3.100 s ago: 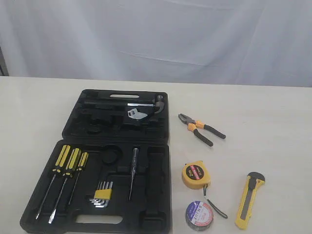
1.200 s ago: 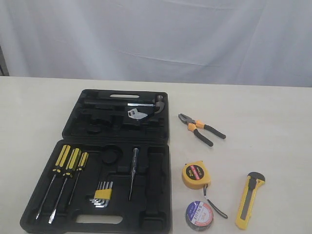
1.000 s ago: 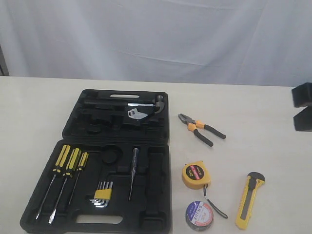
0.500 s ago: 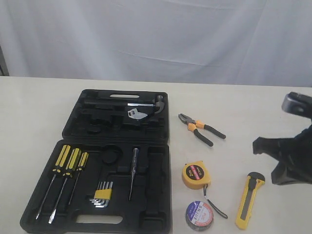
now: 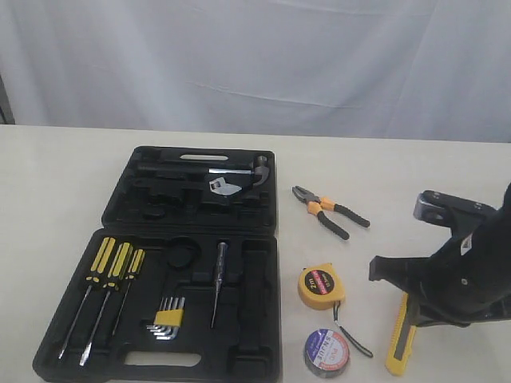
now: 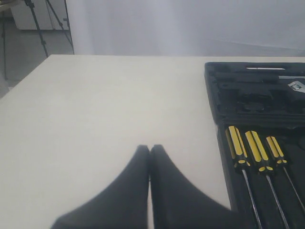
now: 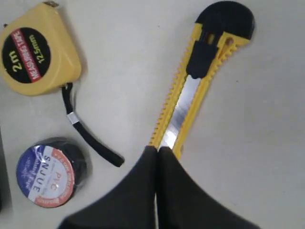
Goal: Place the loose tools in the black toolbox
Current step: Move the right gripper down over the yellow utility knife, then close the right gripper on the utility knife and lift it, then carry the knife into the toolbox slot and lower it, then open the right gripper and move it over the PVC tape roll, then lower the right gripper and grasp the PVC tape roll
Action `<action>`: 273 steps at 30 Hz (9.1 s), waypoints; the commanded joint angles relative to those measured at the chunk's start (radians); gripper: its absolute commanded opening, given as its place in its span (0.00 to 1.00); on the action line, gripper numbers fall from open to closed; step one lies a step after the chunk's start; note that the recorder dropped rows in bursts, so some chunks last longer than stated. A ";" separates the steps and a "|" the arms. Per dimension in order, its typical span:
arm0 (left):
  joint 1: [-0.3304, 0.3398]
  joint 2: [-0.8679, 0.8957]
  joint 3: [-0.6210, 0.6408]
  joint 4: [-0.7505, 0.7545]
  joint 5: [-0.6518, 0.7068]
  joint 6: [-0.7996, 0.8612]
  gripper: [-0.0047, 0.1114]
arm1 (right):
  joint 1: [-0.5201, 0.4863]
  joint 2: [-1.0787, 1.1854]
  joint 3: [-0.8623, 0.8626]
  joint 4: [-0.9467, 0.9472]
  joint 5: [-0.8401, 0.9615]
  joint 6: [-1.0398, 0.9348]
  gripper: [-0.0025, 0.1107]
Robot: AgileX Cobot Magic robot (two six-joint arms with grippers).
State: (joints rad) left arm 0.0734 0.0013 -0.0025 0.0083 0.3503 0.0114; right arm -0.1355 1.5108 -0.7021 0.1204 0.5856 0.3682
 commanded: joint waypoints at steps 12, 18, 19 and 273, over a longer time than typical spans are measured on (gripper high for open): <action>-0.005 -0.001 0.003 -0.008 -0.008 -0.004 0.04 | 0.035 0.025 0.003 -0.197 -0.069 0.185 0.02; -0.005 -0.001 0.003 -0.008 -0.008 -0.004 0.04 | 0.035 0.025 0.003 -0.197 -0.067 0.187 0.29; -0.005 -0.001 0.003 -0.008 -0.008 -0.004 0.04 | 0.035 0.025 0.003 -0.197 -0.067 0.189 0.38; -0.005 -0.001 0.003 -0.008 -0.008 -0.004 0.04 | 0.362 0.314 -0.333 -0.044 0.287 -0.256 0.21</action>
State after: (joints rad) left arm 0.0734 0.0013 -0.0025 0.0083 0.3503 0.0114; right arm 0.2305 1.8452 -0.9849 0.0804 0.7739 0.1192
